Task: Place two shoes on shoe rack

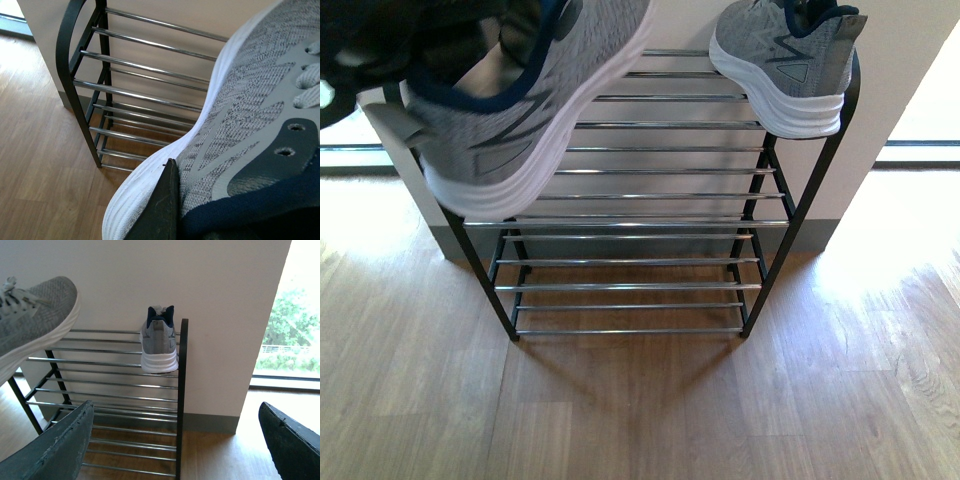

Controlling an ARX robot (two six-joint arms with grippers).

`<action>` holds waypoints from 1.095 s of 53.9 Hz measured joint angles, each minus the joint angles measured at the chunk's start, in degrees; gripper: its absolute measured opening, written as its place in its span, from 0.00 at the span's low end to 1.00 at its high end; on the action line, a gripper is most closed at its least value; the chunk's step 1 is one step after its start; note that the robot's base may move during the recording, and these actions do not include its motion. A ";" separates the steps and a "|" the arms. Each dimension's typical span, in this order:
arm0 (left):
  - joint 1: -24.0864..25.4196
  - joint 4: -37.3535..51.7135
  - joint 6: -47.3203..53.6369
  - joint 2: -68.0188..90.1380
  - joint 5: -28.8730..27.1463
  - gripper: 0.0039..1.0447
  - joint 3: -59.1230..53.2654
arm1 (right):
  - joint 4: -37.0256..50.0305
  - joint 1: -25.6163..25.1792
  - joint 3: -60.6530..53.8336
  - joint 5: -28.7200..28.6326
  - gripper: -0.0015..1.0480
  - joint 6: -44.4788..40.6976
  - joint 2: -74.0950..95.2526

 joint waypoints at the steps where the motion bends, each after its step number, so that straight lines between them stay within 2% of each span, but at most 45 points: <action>1: 0.15 -0.76 -0.83 1.40 0.20 0.01 1.77 | 0.00 0.00 0.00 0.00 0.91 0.00 0.00; 11: 1.01 -9.51 -13.60 16.83 3.19 0.01 22.10 | 0.00 0.00 0.00 0.00 0.91 0.00 0.00; 17: 0.57 -12.52 -17.53 22.47 4.26 0.01 29.70 | 0.00 0.00 0.00 0.00 0.91 0.00 0.00; 25: -0.57 -21.00 -23.15 33.11 3.76 0.01 43.76 | 0.00 0.00 0.00 0.00 0.91 0.00 0.00; 33: -1.49 -27.04 -24.61 42.53 4.76 0.01 56.83 | 0.00 0.00 0.00 0.00 0.91 -0.02 0.00; 46: -2.56 -34.40 -25.77 50.34 6.10 0.01 71.93 | 0.00 0.00 0.00 0.00 0.91 -0.02 0.00; 59: -3.54 -39.76 -26.58 55.28 6.56 0.01 81.99 | 0.00 0.00 0.00 0.00 0.91 -0.02 0.00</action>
